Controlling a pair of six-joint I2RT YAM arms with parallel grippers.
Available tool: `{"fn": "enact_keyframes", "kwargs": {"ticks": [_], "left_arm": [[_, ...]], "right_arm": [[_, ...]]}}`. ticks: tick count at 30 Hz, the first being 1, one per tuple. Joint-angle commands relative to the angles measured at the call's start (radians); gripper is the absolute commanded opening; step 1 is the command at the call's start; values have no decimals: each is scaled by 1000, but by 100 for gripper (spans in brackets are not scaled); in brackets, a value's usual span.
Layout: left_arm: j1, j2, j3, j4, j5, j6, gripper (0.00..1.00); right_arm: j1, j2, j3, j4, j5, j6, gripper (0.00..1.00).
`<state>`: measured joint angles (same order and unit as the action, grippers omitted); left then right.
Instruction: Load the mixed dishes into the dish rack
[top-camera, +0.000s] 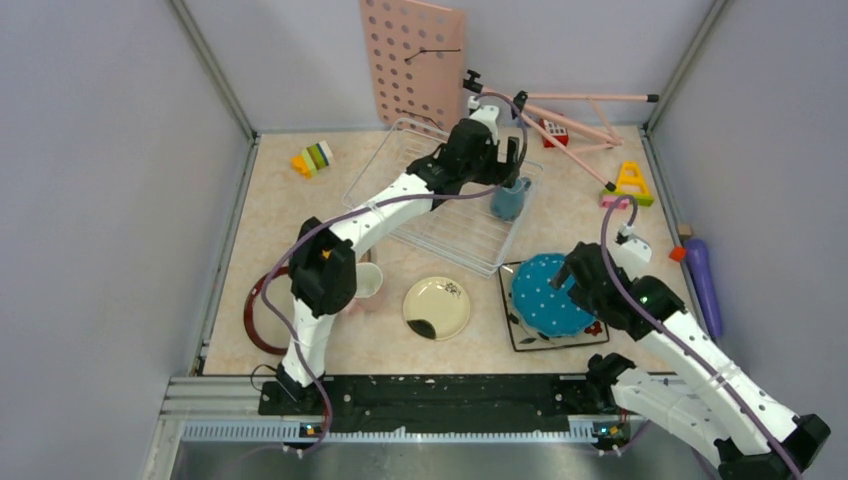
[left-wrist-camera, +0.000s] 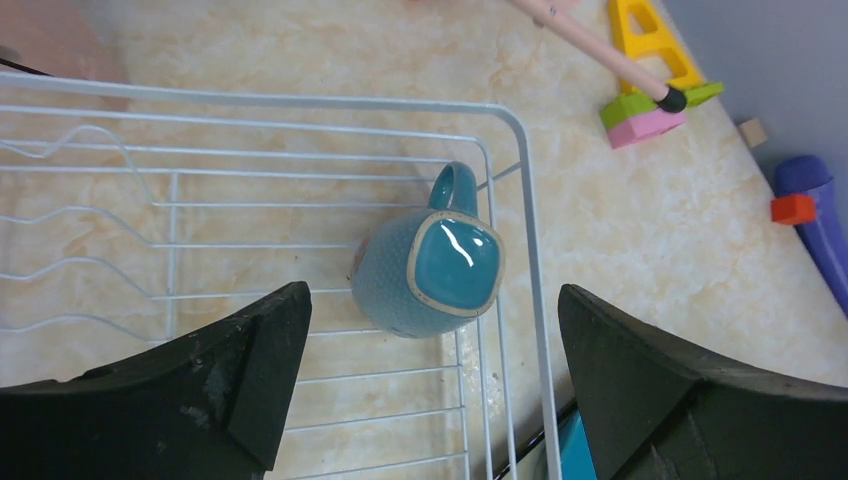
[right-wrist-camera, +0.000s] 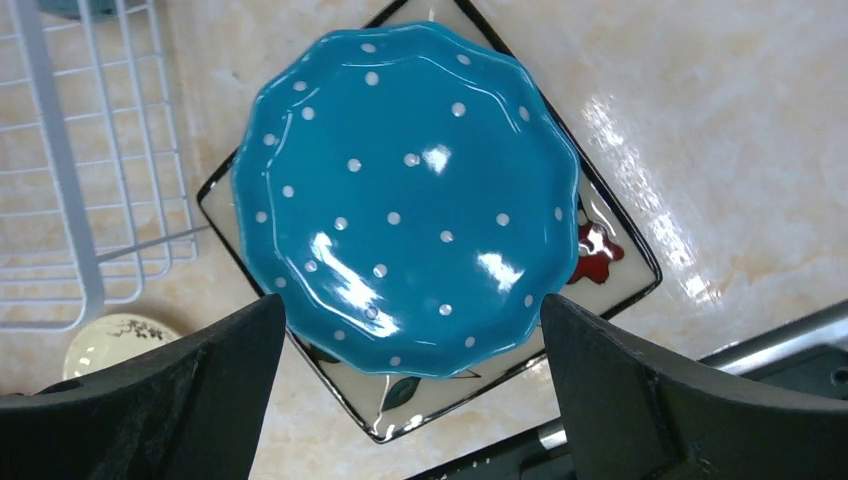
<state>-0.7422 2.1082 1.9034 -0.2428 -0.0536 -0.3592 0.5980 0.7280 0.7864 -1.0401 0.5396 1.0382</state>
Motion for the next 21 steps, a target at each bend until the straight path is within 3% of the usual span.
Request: {"fn": "enact_keyframes", "kwargs": {"ticks": [1, 8, 13, 21], "left_arm": [[5, -158, -5, -57, -62, -15, 98], [16, -321, -175, -56, 46, 10, 98], [18, -407, -265, -48, 86, -20, 92], [22, -491, -401, 10, 108, -49, 91]], "right_arm": [[-3, 3, -39, -112, 33, 211, 96], [-17, -65, -235, 7, -80, 294, 89], [-27, -75, -310, 58, -99, 351, 69], [-41, -96, -377, 117, -64, 380, 39]]}}
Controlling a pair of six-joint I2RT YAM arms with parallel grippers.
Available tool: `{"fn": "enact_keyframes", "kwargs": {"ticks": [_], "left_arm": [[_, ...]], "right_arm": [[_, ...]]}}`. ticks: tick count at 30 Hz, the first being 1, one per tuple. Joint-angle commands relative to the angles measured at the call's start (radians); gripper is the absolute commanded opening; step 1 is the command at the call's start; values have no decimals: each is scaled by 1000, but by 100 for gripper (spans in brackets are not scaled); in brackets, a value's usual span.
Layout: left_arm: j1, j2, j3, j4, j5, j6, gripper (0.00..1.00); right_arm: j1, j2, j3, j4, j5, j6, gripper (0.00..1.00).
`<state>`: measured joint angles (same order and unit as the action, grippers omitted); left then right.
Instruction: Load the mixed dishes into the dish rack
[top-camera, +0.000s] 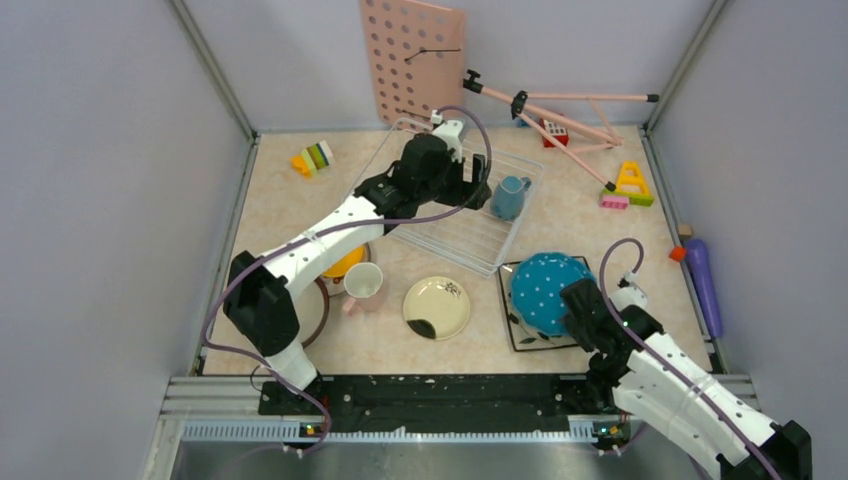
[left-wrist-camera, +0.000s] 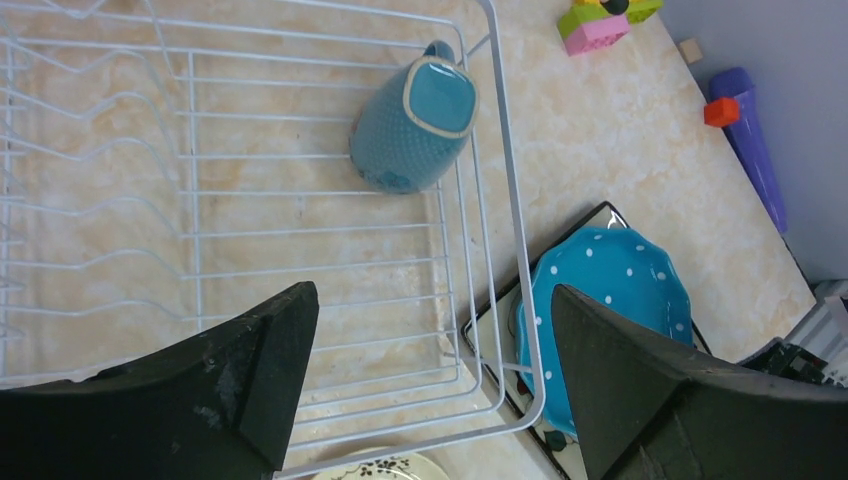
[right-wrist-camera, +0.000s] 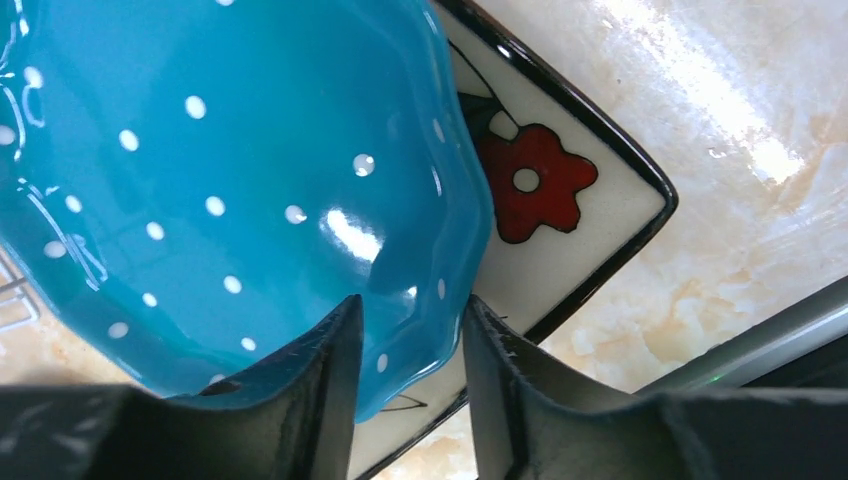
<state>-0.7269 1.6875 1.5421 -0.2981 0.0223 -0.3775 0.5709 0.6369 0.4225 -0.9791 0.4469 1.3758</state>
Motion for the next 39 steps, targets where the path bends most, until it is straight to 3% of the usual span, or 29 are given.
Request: {"fn": "enact_keyframes", "kwargs": {"ticks": [1, 10, 12, 13, 14, 17, 19, 22, 31, 39], "left_arm": [[8, -77, -54, 78, 35, -41, 91], [10, -120, -136, 167, 66, -85, 93], [11, -152, -167, 184, 64, -85, 96], [11, -176, -199, 231, 63, -99, 98], [12, -205, -251, 299, 61, -106, 98], [16, -271, -378, 454, 82, -118, 98], [17, -275, -386, 471, 128, -103, 98], [17, -232, -330, 432, 231, -82, 97], [9, -105, -229, 363, 459, -178, 87], [-76, -85, -214, 244, 440, -126, 85]], "right_arm": [[-14, -7, -16, 59, 37, 44, 38], [-16, -23, -70, 63, 87, 81, 37], [-16, -27, -75, 67, 90, 81, 24], [-16, -29, -69, 62, 91, 79, 6], [-17, -34, -58, 51, 91, 73, 0], [-17, -72, 21, -16, 125, 39, 0], [-17, -110, 91, -56, 154, -4, 0], [-16, -171, 154, -34, 117, -73, 0], [-16, -215, 319, -115, 121, -73, 0], [-16, -165, 306, -75, 56, -101, 0]]}}
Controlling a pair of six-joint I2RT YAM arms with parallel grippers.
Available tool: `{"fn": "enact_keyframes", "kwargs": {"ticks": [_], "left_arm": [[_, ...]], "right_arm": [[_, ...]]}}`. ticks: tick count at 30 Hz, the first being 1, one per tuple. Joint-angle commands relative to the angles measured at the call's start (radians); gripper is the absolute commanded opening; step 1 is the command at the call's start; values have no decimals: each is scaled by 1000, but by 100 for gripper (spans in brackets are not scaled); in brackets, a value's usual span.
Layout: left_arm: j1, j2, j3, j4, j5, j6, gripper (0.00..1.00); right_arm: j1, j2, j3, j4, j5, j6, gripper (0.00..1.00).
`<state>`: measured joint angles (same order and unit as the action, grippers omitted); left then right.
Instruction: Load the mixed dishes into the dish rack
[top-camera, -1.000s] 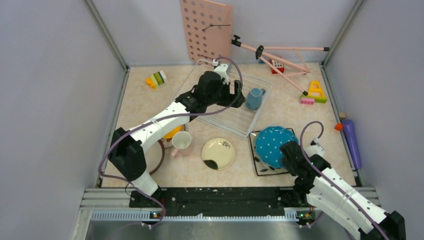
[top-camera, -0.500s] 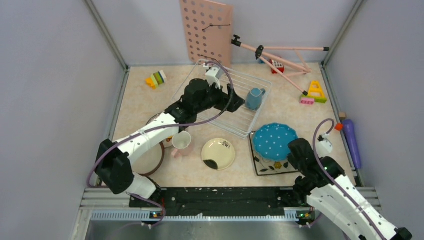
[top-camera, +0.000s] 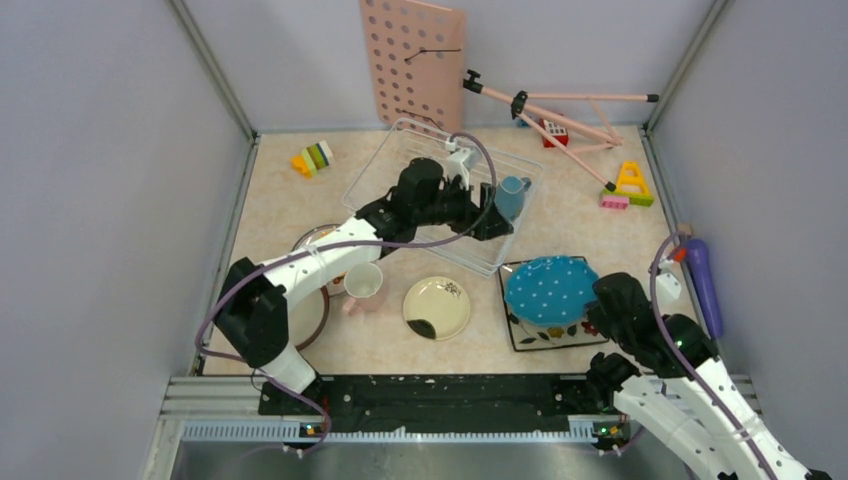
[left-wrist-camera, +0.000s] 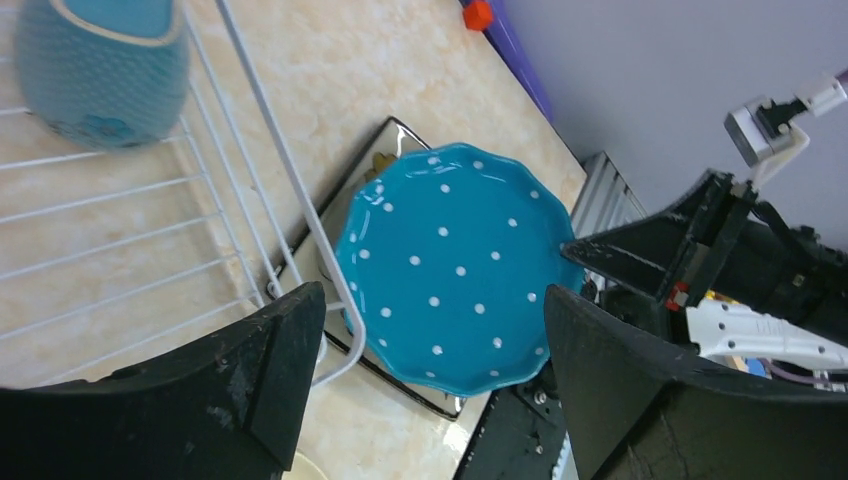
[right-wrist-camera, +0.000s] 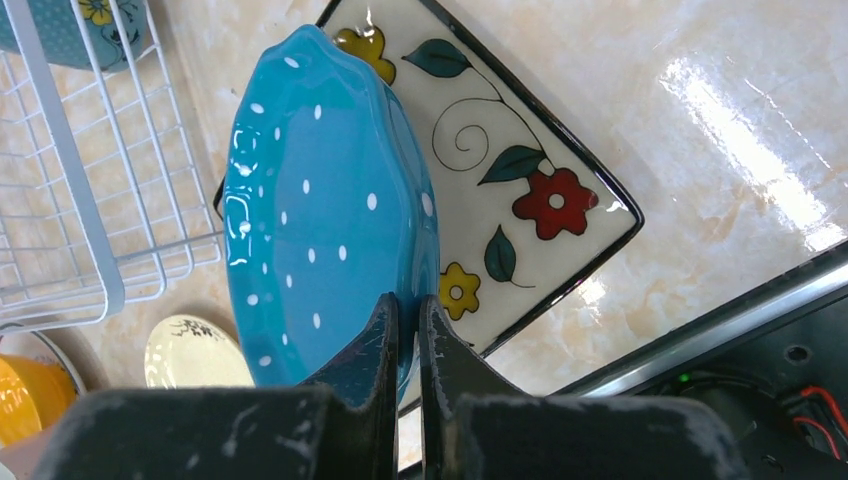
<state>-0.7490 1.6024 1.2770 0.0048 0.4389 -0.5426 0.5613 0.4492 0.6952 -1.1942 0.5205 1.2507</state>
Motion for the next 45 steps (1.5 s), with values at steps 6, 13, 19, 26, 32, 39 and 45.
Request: {"fn": "enact_keyframes", "kwargs": {"ticks": [6, 13, 19, 26, 32, 39, 45], "left_arm": [[-161, -39, -44, -65, 7, 174, 84], [-296, -194, -306, 142, -18, 542, 85], [-364, -181, -336, 94, -36, 869, 82], [-460, -98, -306, 50, -235, 1076, 84], [-485, -37, -283, 40, -223, 1107, 81], [-509, 23, -275, 58, -281, 1120, 75], [-525, 75, -237, 86, -329, 1115, 24]], "right_arm": [[-6, 27, -76, 220, -134, 52, 0], [-6, 102, -23, 180, -206, 51, 0], [-7, 214, 49, 140, -266, 57, 0], [-8, 170, 54, 164, -295, 71, 0], [-7, 189, 69, 153, -321, 69, 0], [-7, 171, 84, 138, -317, 80, 0], [-7, 161, 90, 123, -307, 95, 0]]}}
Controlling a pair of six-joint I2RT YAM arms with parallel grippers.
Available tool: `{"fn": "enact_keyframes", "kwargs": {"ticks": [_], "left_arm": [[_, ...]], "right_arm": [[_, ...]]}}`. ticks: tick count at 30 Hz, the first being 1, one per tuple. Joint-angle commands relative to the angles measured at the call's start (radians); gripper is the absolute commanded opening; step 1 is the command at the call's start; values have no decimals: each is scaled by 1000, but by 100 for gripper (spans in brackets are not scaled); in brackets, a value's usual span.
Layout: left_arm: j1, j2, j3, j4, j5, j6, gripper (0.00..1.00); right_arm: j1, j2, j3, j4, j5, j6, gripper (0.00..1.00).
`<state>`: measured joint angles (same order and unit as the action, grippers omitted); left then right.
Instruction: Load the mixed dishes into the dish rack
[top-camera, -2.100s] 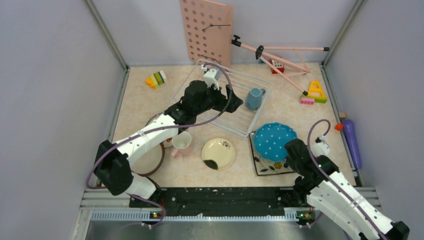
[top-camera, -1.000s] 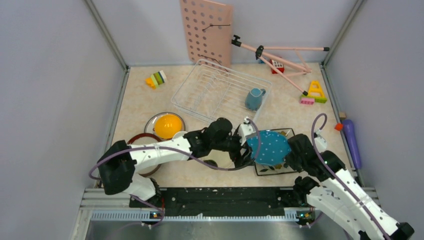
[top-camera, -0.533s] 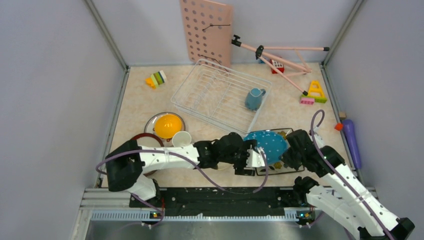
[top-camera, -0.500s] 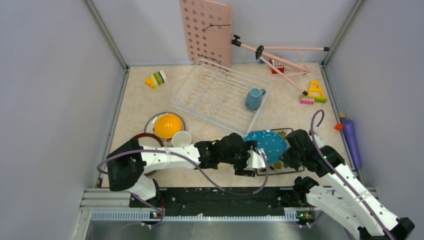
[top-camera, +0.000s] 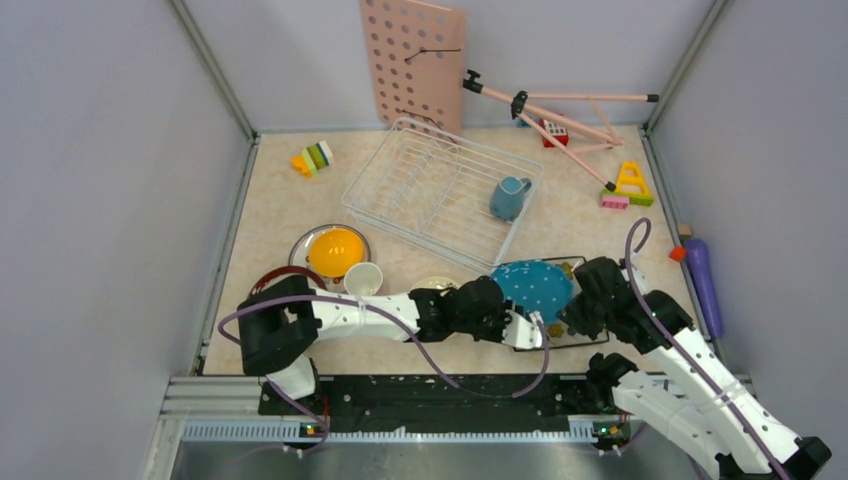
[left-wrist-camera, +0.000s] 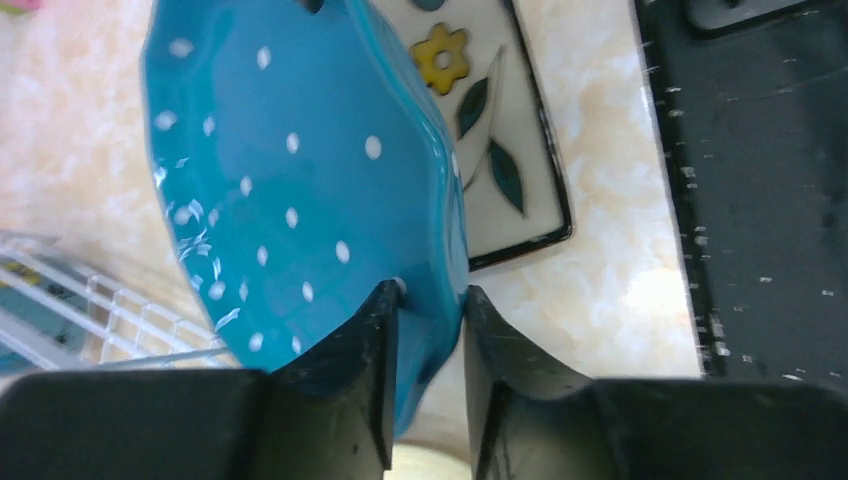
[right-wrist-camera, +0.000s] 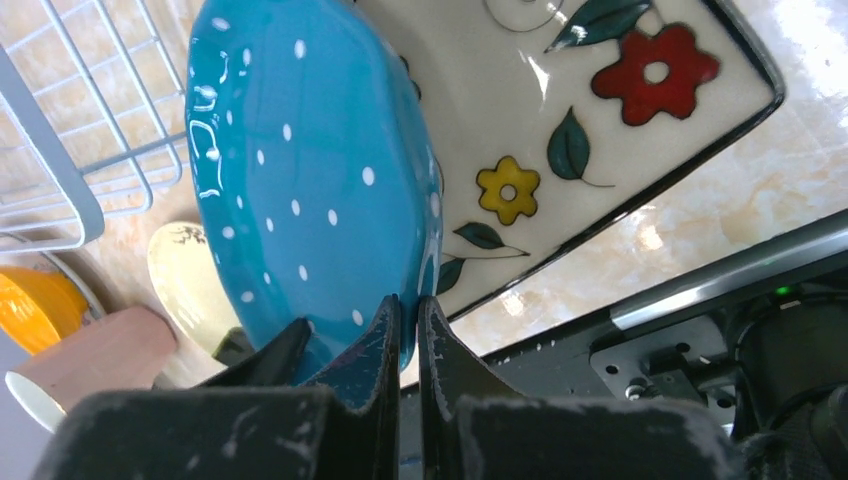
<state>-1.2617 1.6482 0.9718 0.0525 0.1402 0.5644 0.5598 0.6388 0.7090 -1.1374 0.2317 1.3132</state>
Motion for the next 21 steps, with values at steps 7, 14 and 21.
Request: {"fn": "enact_keyframes", "kwargs": {"ticks": [7, 14, 21], "left_arm": [[-25, 22, 63, 68, -14, 5, 0], [-26, -13, 60, 88, 53, -36, 0], [-25, -52, 11, 148, 88, -36, 0]], "right_arm": [[-5, -43, 81, 36, 28, 39, 49], [-6, -69, 21, 38, 41, 65, 77], [-6, -79, -63, 129, 28, 81, 63]]}}
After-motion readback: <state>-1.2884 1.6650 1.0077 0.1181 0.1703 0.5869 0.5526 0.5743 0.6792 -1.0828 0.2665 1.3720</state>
